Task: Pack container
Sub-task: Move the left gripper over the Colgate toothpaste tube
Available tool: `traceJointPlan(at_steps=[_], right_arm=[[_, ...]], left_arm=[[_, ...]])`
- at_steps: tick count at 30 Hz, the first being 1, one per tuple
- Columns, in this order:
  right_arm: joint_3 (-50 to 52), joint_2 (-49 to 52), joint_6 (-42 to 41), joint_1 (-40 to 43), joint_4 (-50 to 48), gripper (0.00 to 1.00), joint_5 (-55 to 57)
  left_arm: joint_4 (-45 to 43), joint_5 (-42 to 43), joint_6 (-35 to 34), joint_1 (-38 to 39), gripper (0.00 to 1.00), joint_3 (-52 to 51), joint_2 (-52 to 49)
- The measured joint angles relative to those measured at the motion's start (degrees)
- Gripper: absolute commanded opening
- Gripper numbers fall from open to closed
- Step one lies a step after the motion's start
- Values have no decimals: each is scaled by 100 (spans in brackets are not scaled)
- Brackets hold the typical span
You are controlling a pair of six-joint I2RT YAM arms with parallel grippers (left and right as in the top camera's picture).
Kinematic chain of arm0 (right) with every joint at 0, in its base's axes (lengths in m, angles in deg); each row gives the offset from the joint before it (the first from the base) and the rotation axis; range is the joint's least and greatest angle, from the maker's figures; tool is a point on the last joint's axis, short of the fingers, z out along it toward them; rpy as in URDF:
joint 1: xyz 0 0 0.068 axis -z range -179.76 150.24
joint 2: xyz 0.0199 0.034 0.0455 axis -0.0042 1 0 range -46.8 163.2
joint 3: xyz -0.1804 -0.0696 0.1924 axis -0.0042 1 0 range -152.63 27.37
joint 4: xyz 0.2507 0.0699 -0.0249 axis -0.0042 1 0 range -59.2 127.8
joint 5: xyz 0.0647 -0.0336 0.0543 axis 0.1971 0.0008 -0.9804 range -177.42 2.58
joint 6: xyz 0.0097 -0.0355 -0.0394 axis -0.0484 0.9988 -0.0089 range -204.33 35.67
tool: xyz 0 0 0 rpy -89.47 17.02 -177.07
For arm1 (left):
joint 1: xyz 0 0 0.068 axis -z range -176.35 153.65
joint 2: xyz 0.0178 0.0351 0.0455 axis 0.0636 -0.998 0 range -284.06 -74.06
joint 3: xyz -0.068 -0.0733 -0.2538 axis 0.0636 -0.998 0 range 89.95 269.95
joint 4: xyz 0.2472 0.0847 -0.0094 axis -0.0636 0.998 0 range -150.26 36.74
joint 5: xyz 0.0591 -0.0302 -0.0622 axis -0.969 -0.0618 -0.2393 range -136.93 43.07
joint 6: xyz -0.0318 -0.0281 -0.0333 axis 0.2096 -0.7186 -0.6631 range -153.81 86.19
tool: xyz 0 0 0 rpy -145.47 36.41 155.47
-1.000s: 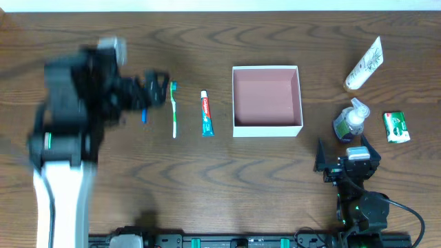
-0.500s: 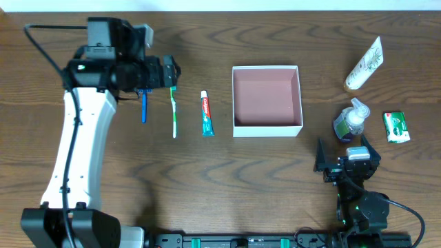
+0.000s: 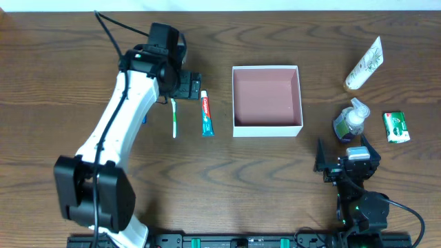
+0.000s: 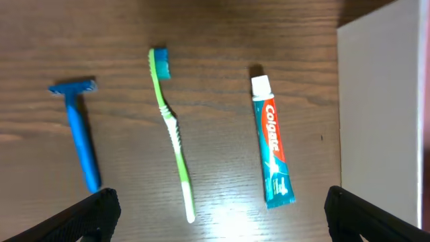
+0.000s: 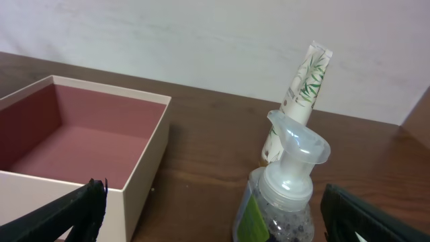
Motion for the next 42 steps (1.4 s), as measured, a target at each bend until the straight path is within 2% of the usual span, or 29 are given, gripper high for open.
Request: traceJointPlan(at_steps=[15,22,32,42], right_arm=[[0,0,0,0,0,99,0],[0,0,0,0,-2,99,0],[0,0,0,0,-2,99,0],[0,0,0,0,0,99,0]], left_arm=[[-39,-2,-1003,0,98,15,-957],[-46,0,-1165,-184,98,15,-1200],[28,2,-1143,-1003,98,22,-1193],[33,326,-623,-914,98,22,-1193]])
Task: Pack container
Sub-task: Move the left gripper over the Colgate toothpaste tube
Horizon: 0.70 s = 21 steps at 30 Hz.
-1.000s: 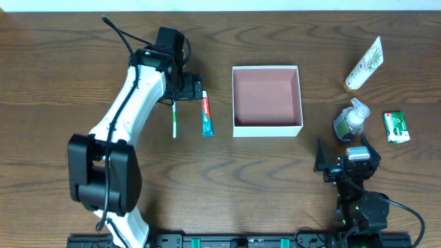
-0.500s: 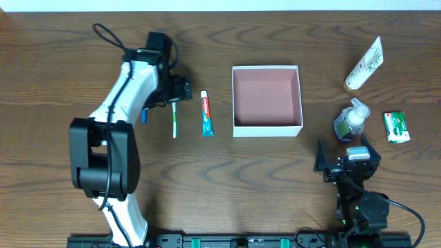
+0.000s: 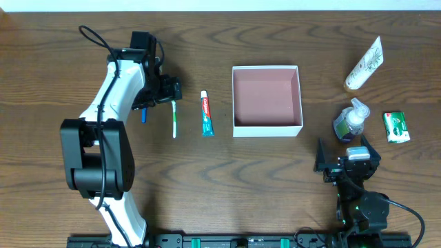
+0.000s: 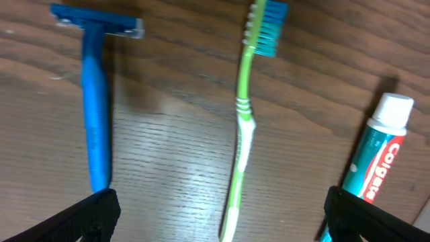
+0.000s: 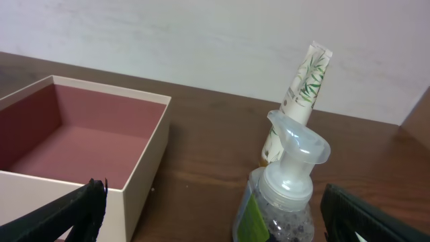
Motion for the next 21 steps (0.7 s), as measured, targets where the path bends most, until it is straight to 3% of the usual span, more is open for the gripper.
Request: traceJointPlan(at_steps=[8,21], right_arm=[[0,0,0,0,0,99,0],[0,0,0,0,0,99,0]], left_arm=[[109,409,68,317,98,0,0],[-205,138,-50,1257,98,0,-2]])
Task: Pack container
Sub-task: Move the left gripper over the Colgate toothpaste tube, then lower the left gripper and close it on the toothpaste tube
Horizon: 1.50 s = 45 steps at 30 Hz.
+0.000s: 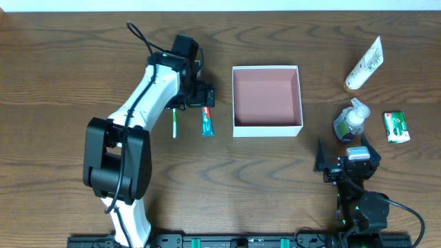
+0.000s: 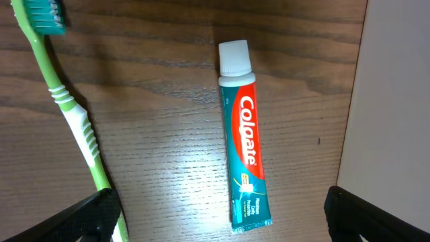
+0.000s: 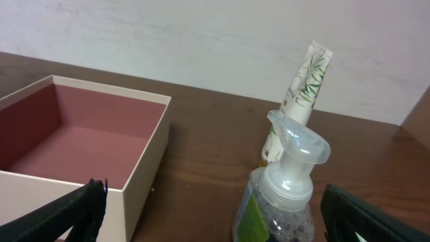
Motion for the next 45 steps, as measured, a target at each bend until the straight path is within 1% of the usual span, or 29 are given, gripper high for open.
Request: traceJointPlan(at_steps=[13,22,34,45], right_arm=[[0,0,0,0,0,99,0],[0,0,0,0,0,99,0],[0,0,0,0,0,99,0],[0,0,0,0,-2,99,0]], left_arm=[[17,-297,-236,146,98,0,-212],[15,-420,-621,227,98,0,-472],[-168,-424,-715,227,98,0,-577],[-214,-463,-1001,308,98,0,-739]])
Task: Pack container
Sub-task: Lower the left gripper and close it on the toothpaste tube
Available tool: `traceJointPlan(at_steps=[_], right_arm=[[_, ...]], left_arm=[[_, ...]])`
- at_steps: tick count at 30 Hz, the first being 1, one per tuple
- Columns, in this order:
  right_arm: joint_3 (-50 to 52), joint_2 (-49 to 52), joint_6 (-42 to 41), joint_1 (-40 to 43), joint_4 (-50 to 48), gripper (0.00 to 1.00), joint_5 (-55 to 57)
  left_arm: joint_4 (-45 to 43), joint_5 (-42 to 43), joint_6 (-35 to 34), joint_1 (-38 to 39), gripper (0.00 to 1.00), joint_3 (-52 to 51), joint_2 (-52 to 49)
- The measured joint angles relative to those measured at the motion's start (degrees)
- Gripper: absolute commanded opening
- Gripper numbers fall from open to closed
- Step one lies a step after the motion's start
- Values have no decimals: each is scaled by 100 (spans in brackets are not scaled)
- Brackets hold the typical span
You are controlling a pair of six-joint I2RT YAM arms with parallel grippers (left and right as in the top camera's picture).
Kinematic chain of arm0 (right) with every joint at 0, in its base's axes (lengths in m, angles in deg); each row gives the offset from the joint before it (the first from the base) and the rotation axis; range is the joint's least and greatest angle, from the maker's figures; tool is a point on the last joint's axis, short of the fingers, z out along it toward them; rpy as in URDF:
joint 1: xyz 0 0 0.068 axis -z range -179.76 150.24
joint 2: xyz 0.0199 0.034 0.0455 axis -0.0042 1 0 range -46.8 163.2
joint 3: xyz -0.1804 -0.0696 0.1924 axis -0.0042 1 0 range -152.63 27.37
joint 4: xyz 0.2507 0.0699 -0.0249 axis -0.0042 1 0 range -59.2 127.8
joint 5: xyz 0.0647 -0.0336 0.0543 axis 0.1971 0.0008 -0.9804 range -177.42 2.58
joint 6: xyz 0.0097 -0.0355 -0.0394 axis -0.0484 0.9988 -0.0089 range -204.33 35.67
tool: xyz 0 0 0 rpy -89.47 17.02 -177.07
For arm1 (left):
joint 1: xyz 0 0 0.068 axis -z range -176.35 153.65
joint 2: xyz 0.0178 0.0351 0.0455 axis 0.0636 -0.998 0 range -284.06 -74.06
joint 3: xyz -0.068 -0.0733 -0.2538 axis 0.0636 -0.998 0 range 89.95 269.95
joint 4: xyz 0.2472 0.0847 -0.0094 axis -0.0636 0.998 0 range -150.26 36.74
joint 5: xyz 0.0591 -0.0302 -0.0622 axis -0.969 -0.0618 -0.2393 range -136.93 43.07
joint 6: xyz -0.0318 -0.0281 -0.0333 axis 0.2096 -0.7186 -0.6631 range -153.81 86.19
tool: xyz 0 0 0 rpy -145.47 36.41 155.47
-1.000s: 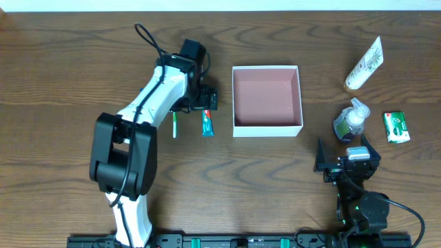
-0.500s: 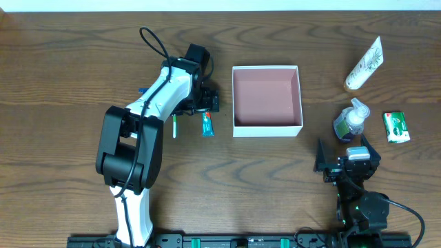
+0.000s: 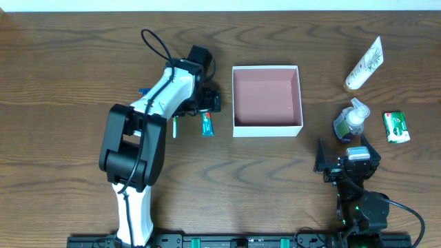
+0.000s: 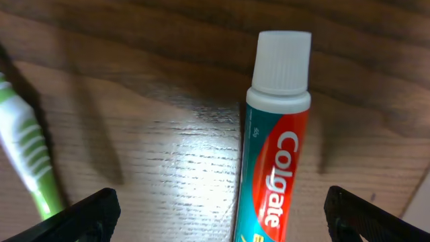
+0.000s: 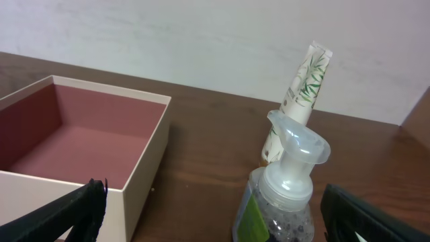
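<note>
The Colgate toothpaste tube (image 4: 272, 181) lies on the table left of the white box with a pink inside (image 3: 267, 101). My left gripper (image 3: 209, 103) is low over the tube's white cap end (image 4: 282, 60), open, with its fingertips (image 4: 94, 215) wide on either side and touching nothing. Only the tube's tail (image 3: 207, 125) shows in the overhead view. My right gripper (image 3: 344, 162) rests open near the table's front right, with a clear pump soap bottle (image 5: 285, 188) just ahead of it.
A green toothbrush (image 3: 174, 127) lies left of the tube, and a bit of a blue razor (image 3: 142, 90) shows beyond the arm. Right of the box stand a lotion tube (image 3: 364, 64) and a green packet (image 3: 396, 127).
My left gripper has come down closer to the toothpaste and shifted toward its cap end, so the tube fills more of the wrist view. It stays open. The right arm has not moved.
My left gripper was open high above the razor, toothbrush and toothpaste. Then it was farther left, over the razor and toothbrush. Then it was over the toothpaste, and now sits low over the tube's cap end. All objects lie where they were.
</note>
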Motion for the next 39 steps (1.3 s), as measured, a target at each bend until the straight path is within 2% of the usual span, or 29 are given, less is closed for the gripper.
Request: traceJointPlan(at_steps=[29,30,32,35,39], right_arm=[[0,0,0,0,0,99,0],[0,0,0,0,0,99,0],[0,0,0,0,2,99,0],[0,0,0,0,2,99,0],[0,0,0,0,0,99,0]], left_arm=[[-20,-258,-260,149,99,26,-162],[-20,-258,-260,149,96,26,-162],[-17,-249,-295,149,80,26,-162],[-15,-251,-317,151,63,26,-162],[-7,-256,-310,153,49,26,-162]])
